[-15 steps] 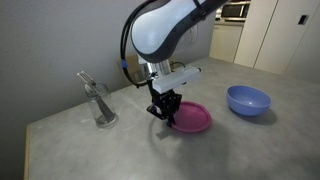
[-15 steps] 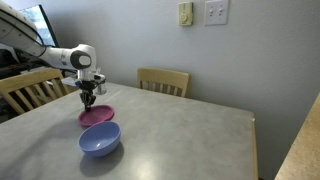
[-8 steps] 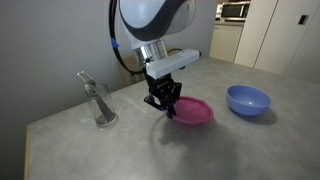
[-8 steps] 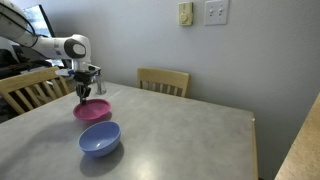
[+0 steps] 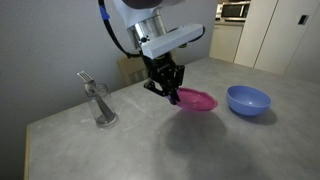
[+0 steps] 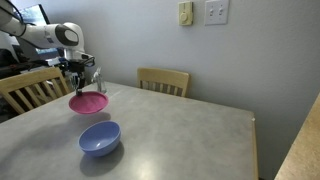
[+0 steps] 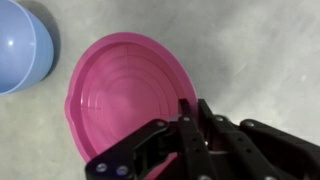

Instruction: Put the plate on top of the bowl

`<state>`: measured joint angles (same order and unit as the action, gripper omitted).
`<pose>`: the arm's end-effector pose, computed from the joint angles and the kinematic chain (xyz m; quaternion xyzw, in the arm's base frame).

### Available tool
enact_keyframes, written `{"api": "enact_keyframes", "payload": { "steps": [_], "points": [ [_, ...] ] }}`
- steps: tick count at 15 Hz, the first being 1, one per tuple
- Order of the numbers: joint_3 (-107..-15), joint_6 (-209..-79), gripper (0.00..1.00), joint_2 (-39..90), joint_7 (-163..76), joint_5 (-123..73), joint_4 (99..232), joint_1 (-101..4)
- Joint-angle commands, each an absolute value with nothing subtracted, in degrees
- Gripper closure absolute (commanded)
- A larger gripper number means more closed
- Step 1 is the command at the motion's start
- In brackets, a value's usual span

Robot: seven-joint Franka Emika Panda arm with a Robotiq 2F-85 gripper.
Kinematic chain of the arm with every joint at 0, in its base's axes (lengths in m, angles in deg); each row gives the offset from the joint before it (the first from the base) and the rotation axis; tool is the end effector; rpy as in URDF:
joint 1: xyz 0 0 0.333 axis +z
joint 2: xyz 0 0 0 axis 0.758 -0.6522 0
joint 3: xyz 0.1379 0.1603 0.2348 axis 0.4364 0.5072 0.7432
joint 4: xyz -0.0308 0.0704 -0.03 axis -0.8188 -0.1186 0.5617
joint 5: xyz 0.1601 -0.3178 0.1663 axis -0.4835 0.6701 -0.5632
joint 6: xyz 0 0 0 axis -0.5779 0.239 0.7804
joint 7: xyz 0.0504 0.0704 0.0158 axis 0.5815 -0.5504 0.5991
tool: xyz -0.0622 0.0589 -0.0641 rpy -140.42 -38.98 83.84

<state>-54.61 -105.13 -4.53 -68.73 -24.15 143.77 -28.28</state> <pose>0.6557 0.2701 0.2576 0.9818 -0.0490 -0.1565 0.0958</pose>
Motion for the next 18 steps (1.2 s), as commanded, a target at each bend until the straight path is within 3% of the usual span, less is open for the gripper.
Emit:
{"api": "enact_keyframes", "payload": {
  "steps": [1, 18],
  "points": [
    [-55.8, -101.1, 0.97, -1.5, -71.3, -22.1, 144.6, -26.6],
    [-55.6, -98.0, 0.97, 3.3, -80.7, -21.0, 151.7, -27.6]
  ]
}}
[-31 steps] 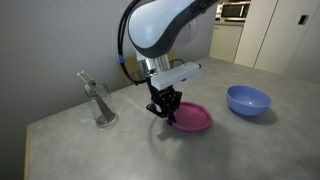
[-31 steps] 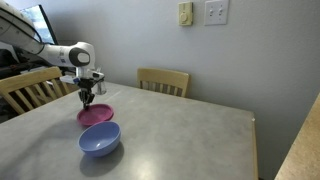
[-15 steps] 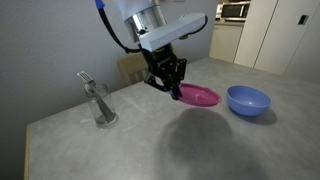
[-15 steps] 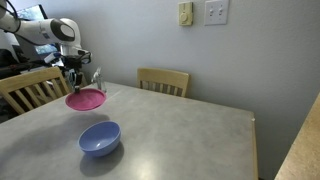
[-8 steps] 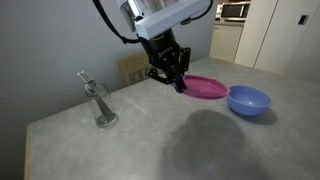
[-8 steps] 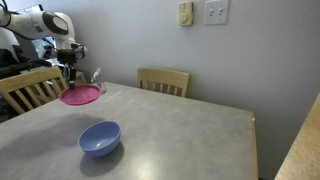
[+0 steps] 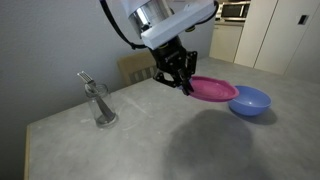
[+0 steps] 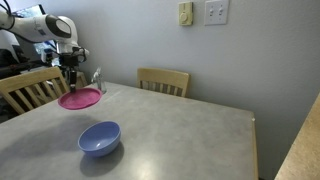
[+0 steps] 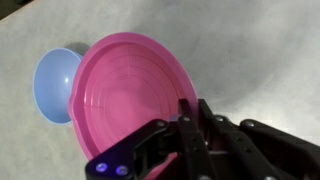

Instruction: Put the plate on top of the bowl

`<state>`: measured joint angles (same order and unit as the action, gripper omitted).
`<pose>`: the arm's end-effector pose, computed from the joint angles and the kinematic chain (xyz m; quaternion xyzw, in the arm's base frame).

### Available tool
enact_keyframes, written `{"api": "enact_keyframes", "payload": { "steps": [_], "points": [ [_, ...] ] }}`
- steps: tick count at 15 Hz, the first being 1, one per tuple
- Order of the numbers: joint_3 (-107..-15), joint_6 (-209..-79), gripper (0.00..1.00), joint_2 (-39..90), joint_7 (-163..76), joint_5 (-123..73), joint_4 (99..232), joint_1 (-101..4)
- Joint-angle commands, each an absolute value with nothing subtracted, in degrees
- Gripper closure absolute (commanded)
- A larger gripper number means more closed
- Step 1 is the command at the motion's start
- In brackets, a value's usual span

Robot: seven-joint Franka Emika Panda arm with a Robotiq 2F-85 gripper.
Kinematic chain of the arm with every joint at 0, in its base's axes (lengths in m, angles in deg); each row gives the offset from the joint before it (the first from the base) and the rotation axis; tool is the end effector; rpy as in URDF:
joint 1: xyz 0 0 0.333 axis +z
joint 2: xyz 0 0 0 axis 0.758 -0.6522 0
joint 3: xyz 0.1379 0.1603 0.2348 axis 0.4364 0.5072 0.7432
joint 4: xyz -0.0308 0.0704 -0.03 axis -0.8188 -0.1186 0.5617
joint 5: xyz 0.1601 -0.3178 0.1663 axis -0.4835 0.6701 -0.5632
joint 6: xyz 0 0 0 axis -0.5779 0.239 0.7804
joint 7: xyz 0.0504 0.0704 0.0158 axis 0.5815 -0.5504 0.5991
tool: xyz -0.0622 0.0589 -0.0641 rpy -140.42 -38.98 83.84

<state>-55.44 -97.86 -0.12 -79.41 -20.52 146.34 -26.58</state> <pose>0.6332 0.2666 0.2882 0.9639 -0.1249 -0.1647 0.1680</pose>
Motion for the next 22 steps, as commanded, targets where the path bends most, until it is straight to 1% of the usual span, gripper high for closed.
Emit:
{"api": "enact_keyframes", "payload": {
  "steps": [1, 10, 17, 22],
  "points": [
    [-55.7, -97.5, 0.97, 3.5, -81.0, -21.1, 152.5, -27.9],
    [-55.8, -96.7, 0.97, 7.6, -83.2, -21.5, 161.7, -31.3],
    [-56.4, -105.4, 0.97, 10.3, -82.6, -19.2, 167.6, -32.8],
    [-57.1, -108.0, 0.97, 11.1, -82.4, -16.4, 169.6, -32.8]
  ]
}}
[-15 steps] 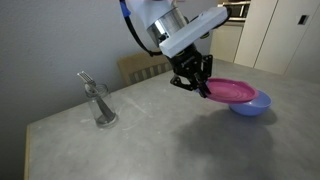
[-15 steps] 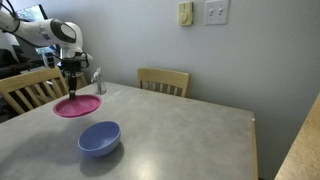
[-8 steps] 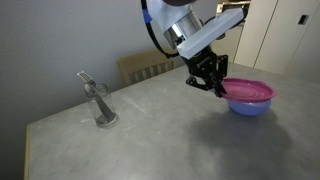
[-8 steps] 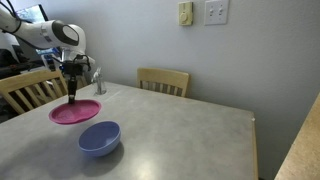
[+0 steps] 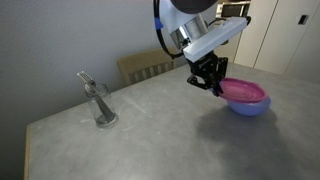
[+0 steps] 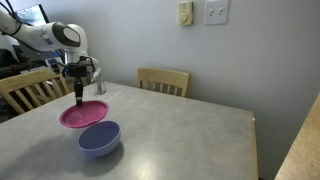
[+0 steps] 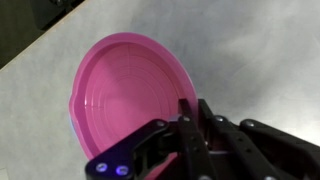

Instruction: Put the plate on top of the bowl

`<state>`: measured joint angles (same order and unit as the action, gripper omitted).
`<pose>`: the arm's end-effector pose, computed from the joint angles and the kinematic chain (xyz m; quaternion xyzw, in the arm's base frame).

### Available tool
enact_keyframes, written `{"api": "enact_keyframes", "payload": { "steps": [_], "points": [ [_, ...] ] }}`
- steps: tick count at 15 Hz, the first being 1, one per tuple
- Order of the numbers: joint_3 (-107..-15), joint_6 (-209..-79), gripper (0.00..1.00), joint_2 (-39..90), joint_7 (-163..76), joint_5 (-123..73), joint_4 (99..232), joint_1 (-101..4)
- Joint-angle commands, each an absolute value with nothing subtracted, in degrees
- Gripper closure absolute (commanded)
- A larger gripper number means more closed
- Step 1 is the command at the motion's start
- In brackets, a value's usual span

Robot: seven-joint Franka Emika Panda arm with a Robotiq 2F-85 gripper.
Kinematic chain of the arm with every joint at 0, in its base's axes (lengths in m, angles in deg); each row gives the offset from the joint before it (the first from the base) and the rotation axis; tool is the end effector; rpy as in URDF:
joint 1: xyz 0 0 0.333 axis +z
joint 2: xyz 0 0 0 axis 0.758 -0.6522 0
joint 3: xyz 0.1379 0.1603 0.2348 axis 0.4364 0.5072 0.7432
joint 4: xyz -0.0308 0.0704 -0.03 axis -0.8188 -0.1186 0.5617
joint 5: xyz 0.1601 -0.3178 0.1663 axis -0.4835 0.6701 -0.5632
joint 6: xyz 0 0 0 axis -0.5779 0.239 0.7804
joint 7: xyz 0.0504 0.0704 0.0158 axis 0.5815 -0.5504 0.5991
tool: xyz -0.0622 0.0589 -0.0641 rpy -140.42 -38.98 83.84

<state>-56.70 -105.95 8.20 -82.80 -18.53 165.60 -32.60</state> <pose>0.6048 0.1690 0.2538 0.9448 -0.1946 -0.1800 0.1927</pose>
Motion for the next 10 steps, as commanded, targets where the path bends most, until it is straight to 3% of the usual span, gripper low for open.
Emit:
{"api": "enact_keyframes", "payload": {
  "steps": [1, 10],
  "points": [
    [-57.2, -108.0, 0.97, 11.3, -82.3, -15.8, 169.9, -32.8],
    [-57.5, -107.1, 0.97, 11.2, -79.2, -11.5, 170.0, -33.7]
  ]
}}
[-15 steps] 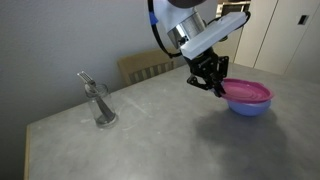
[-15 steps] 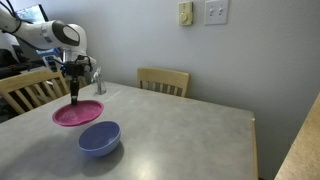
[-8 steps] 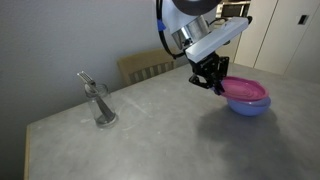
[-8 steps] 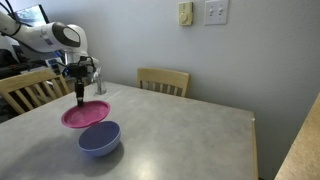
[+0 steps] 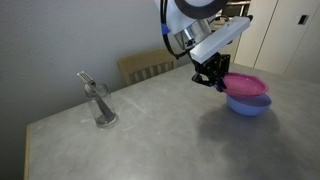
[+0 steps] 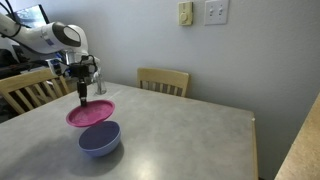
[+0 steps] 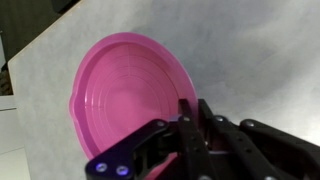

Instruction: Put the plate on top of the bowl

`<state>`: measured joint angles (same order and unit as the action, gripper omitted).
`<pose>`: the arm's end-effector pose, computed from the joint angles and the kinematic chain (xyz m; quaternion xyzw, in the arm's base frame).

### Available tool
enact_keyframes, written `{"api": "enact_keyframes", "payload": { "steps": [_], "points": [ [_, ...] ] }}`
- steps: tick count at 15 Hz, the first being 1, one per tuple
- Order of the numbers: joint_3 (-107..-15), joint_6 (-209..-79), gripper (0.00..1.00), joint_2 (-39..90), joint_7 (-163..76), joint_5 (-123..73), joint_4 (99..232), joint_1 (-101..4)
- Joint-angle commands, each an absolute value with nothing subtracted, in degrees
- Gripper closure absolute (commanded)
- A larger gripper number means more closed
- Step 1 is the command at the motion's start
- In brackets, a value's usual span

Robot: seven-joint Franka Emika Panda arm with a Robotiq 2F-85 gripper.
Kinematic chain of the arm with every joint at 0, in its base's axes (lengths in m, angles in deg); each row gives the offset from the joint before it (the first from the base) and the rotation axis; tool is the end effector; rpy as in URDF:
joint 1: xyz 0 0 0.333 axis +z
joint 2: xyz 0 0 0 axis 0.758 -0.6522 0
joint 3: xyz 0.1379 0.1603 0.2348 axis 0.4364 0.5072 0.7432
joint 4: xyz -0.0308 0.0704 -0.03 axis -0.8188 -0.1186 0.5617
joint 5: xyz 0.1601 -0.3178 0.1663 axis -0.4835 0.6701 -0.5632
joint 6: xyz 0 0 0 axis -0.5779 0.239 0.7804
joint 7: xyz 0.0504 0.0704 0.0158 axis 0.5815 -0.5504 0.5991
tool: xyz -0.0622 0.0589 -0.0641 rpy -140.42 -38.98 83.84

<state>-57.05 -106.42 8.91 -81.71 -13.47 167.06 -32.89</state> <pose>0.6046 0.1536 0.2534 0.9444 -0.1727 -0.1631 0.2271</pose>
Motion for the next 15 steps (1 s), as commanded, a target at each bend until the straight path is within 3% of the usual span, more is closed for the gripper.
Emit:
{"api": "enact_keyframes", "payload": {
  "steps": [1, 15],
  "points": [
    [-57.5, -107.6, 0.97, 11.4, -78.3, -11.1, 170.5, -34.1],
    [-58.5, -117.4, 0.97, 11.3, -72.7, -7.6, 180.3, -35.8]
  ]
}}
